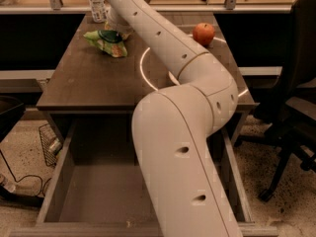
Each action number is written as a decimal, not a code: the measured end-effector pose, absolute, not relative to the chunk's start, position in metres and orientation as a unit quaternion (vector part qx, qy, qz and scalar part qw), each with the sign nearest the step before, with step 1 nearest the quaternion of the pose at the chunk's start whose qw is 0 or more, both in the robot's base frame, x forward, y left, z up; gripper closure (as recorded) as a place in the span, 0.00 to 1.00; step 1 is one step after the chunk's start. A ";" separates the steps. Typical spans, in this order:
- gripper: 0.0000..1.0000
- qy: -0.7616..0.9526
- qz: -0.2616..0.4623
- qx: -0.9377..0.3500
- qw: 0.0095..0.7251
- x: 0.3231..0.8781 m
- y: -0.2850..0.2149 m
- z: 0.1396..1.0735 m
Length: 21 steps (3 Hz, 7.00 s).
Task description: Place green rice chip bag into top drawer
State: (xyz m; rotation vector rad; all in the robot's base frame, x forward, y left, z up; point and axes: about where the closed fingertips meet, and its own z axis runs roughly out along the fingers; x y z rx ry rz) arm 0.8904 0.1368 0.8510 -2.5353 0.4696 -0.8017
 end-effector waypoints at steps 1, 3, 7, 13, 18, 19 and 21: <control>1.00 0.157 -0.294 -0.920 0.207 0.875 0.142 0.878; 1.00 0.141 -0.342 -0.918 0.144 0.796 0.162 0.955; 1.00 0.258 -0.465 -0.823 0.198 0.515 0.103 1.083; 1.00 0.501 -0.188 -0.797 0.280 0.512 -0.025 0.873; 1.00 0.564 -0.026 -0.736 0.373 0.436 -0.004 0.714; 0.81 0.584 -0.019 -0.713 0.387 0.457 -0.016 0.687; 0.36 0.585 -0.017 -0.714 0.384 0.456 -0.018 0.680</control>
Offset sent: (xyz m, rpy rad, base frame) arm -0.1118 0.0244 0.1108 -0.2142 -0.0840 -0.0095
